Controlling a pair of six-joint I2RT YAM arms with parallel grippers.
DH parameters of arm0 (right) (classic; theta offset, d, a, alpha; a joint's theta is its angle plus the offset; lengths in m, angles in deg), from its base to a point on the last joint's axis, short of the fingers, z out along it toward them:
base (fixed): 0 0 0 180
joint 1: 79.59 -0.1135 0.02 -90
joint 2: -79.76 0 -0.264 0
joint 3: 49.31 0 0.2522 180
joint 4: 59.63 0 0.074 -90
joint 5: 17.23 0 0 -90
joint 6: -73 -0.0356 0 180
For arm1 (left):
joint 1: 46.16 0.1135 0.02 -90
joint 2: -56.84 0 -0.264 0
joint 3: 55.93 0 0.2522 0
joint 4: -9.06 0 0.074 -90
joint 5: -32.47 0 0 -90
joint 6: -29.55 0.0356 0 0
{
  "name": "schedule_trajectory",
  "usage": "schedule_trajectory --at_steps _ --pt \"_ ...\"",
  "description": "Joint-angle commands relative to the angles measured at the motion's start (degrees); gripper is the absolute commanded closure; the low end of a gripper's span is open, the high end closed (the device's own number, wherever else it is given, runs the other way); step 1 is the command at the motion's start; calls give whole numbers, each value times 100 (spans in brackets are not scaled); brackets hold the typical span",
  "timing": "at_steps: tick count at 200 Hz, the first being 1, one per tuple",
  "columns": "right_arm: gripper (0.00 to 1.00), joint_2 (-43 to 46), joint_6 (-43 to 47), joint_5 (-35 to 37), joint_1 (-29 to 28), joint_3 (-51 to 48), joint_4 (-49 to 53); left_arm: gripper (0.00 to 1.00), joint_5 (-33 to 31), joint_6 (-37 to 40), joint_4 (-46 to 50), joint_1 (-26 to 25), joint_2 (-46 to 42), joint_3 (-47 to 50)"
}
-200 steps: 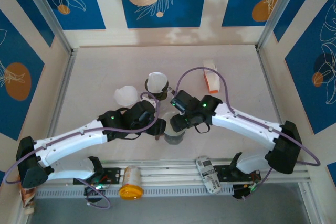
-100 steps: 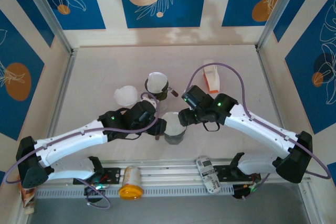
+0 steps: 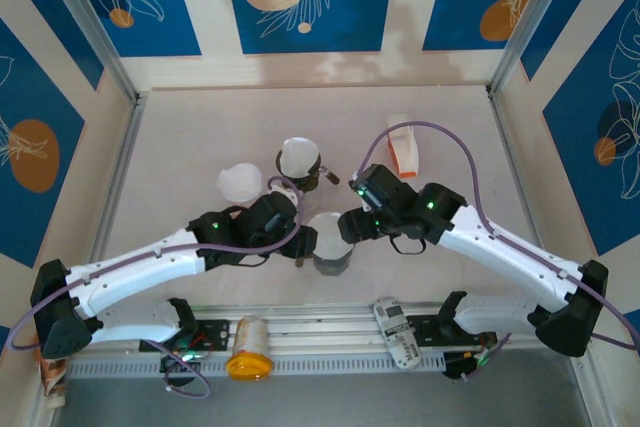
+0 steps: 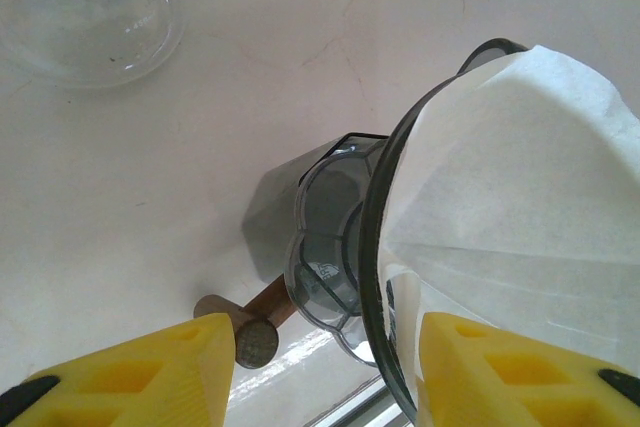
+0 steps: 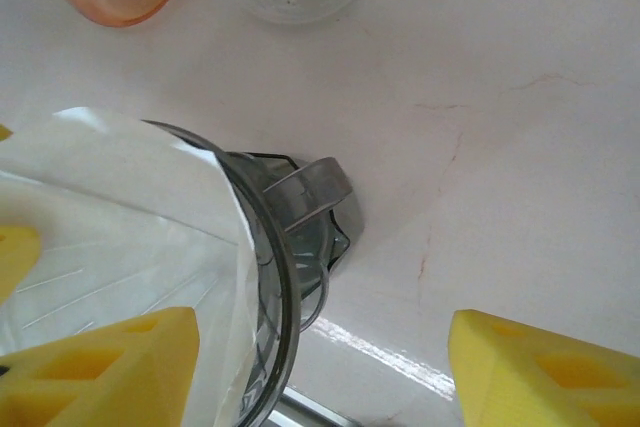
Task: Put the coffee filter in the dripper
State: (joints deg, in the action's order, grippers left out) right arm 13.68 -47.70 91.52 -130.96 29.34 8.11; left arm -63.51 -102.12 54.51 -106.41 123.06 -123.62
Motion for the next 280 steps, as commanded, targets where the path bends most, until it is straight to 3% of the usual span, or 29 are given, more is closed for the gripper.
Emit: schedule_trajectory --at_steps 1,77,105,132,233,280 --pt "34 138 -179 -203 -43 -215 117 48 106 -34 -88 -56 57 81" --pt "42 153 -293 42 -47 -259 286 48 97 -78 -127 -49 32 146" --pt "35 316 -32 -516 -99 -319 -161 48 97 -87 -144 -52 23 163" --pt "34 314 -32 -753 -114 -392 -321 48 105 -103 -179 -53 32 176" --pt "43 245 -279 -239 -84 -573 185 48 106 -98 -177 -48 32 164" --pt "33 55 172 -486 -43 -222 -237 47 114 -87 -194 -48 58 155"
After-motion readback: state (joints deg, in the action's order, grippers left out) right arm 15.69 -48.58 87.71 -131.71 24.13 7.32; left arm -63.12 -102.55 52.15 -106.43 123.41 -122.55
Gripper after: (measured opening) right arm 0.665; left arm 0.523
